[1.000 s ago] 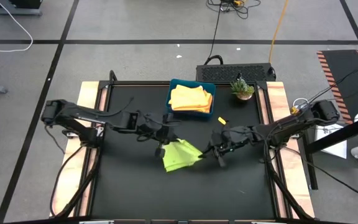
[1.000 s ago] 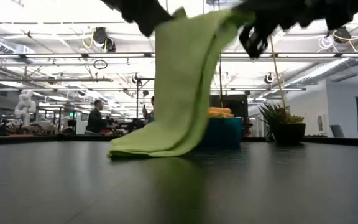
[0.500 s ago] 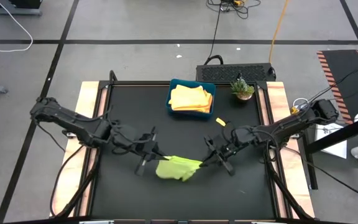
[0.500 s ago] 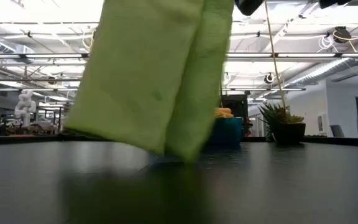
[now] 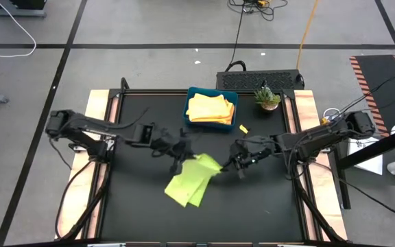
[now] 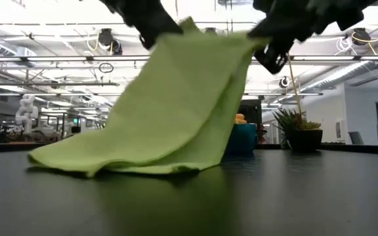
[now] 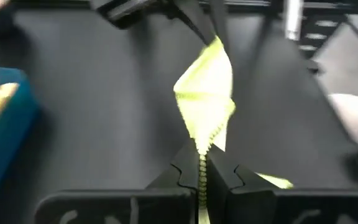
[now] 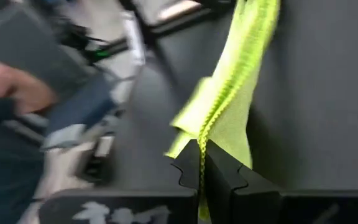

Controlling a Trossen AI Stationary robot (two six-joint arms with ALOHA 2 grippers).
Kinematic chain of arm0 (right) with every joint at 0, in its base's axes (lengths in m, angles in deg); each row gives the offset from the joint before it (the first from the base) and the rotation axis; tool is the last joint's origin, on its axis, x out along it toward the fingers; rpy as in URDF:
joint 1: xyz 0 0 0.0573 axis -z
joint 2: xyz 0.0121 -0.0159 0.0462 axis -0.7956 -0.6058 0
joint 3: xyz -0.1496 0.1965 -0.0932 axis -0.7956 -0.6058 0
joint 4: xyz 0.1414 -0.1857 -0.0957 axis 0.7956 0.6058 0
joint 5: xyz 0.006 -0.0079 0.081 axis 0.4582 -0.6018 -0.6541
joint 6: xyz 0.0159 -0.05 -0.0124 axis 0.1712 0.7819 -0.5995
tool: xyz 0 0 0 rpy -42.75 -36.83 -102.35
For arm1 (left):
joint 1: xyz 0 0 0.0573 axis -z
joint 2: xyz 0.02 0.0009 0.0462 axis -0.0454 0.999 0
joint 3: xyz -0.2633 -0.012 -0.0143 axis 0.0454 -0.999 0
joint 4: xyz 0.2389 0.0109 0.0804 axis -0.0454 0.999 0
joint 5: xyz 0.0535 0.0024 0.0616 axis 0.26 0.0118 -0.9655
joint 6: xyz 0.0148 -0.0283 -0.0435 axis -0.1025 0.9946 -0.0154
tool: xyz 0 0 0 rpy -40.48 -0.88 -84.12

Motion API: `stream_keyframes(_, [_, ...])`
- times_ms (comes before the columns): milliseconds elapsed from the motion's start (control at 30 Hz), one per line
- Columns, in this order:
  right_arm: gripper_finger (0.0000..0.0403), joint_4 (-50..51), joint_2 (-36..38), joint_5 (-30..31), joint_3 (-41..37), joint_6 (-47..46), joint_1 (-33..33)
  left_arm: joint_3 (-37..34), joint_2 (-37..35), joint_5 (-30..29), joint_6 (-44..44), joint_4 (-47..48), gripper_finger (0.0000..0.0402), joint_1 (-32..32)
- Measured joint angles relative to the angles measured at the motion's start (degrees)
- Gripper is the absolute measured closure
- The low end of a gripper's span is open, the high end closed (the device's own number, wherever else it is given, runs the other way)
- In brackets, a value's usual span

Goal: Fold microfiber towels
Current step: Fold the green microfiber cloth

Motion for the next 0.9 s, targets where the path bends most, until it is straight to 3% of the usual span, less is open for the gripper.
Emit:
stream_keyframes(400, [0.0403,12.0,-2.0,17.5,0.1,5.4,6.1,-0.1,9.9,2.4,-6.3,-5.5,0.0398,-11.2])
stream_keyframes(733, [0.0403,5.3,-2.6,17.6,0.1,7.7,4.4,-0.1,11.7,-0.3,-11.3,-8.2,0.0399,-12.1])
stream_keyframes(800, [0.0403,3.2,-3.3,17.5,0.2,7.7,3.0,-2.0,10.3,-1.1,-12.5,-8.0,0.0400,-11.5])
stream_keyframes(900, [0.0403,0.9,-4.8,17.4,0.2,7.4,1.2,-7.7,8.1,-1.0,-12.8,-14.9,0.0400,-11.1])
